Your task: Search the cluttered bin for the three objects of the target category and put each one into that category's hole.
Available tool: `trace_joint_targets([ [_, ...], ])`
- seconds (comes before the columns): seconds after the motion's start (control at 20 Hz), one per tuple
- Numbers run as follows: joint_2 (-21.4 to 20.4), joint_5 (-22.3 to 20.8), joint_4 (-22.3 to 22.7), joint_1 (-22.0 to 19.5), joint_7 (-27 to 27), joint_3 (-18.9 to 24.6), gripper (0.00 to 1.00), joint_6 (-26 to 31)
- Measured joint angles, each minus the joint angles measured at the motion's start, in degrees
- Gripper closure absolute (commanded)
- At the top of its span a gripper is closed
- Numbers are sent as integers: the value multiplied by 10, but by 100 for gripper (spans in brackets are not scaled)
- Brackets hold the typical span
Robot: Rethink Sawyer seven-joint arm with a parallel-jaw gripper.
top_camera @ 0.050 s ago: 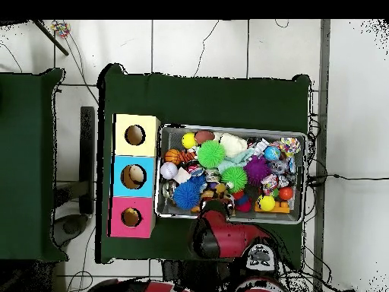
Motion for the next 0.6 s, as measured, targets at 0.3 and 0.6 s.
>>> trace_joint_targets([
  [0.3,-97,0,41,2,0,4,100,60],
  [0.6,-216,10,76,2,0,21,100,147],
])
